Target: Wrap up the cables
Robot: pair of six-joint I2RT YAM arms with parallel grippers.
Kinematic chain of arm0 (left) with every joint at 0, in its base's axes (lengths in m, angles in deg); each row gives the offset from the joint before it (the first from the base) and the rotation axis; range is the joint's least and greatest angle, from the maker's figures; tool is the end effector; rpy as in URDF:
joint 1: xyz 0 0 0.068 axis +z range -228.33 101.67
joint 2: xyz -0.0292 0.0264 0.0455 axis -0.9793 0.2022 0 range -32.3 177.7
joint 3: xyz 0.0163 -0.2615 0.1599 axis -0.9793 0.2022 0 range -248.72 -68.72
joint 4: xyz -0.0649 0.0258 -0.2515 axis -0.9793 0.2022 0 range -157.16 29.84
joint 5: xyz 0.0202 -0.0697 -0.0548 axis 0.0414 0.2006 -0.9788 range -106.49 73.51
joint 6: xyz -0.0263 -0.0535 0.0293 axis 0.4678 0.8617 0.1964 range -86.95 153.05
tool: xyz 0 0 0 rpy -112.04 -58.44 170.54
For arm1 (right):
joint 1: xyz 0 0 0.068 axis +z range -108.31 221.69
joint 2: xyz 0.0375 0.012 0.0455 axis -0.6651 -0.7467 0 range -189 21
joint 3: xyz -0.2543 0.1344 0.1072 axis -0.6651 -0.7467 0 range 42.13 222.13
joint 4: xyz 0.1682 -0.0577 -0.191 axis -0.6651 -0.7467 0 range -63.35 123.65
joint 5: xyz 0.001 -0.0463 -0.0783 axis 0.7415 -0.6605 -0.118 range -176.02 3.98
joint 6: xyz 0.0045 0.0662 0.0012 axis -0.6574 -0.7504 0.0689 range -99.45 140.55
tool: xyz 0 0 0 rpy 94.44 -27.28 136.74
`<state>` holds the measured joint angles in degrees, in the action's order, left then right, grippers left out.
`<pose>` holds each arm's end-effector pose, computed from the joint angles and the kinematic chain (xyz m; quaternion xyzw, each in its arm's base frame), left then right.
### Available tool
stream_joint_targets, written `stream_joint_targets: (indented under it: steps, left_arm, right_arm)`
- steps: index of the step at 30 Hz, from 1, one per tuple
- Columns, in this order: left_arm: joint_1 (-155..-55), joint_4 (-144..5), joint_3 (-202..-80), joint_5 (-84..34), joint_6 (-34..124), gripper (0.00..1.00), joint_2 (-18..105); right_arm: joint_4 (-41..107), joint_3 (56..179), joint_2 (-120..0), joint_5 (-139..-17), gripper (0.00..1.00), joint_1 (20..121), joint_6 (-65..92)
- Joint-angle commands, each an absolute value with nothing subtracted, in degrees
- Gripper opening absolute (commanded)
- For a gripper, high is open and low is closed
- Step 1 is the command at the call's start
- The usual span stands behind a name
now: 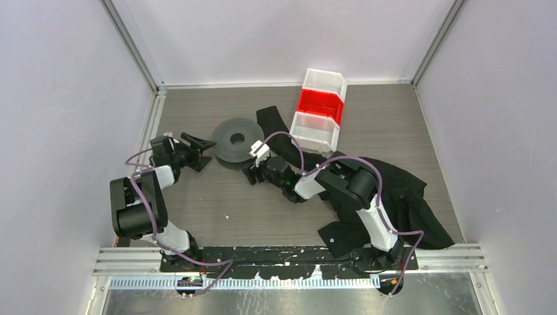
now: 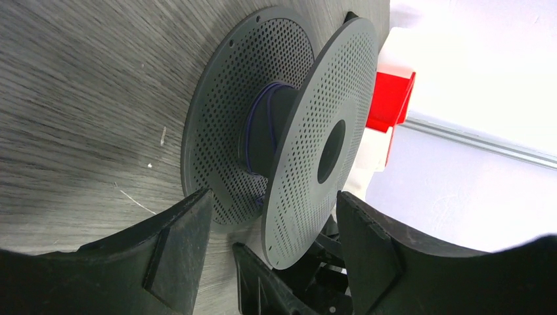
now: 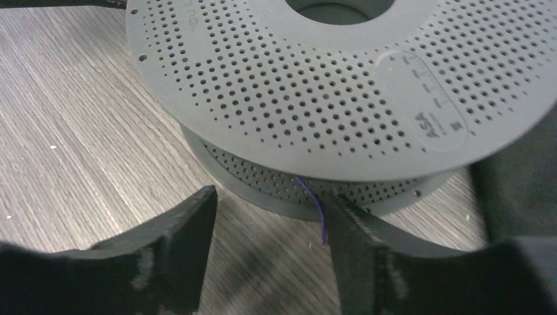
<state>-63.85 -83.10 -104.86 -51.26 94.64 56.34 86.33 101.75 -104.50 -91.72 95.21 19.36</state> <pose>0.3015 0.0468 0.1852 -0.4194 0.7541 -0.4161 0.2868 0.2844 0.3759 0.1296 -0.3174 0.7162 0.2505 0.5689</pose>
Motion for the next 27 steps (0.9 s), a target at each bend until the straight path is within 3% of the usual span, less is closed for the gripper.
stream_joint_targets:
  steps: [1, 7, 11, 19, 24, 27]
  left_arm:
    - [-64.1, -86.2, -105.6, -52.7, 95.1, 0.69, 56.1]
    - [-64.1, -87.3, -105.3, -52.6, 95.8, 0.69, 56.3]
    - [-64.1, -87.8, -105.6, -52.7, 96.4, 0.69, 55.8]
    - [-64.1, -85.0, -107.9, -52.2, 96.1, 0.69, 51.3]
    - [-64.1, -71.2, -114.5, -49.2, 88.0, 0.69, 43.7]
    - [-64.2, -58.7, -121.5, -47.5, 80.1, 0.69, 40.2]
  right_arm:
    - [88.5, 98.1, -97.4, -93.3, 0.73, 95.4, 20.2]
    - [88.3, 91.8, -88.3, -95.4, 0.88, 95.4, 18.7]
    - [79.9, 90.0, -80.5, -97.4, 0.99, 95.5, 16.2]
    - [55.0, 95.3, -67.3, -106.3, 1.00, 95.3, 14.0]
    - [43.0, 96.3, -58.9, -120.0, 0.99, 92.8, 10.1]
    - [31.8, 98.5, -54.0, -120.2, 1.00, 86.6, 3.5]
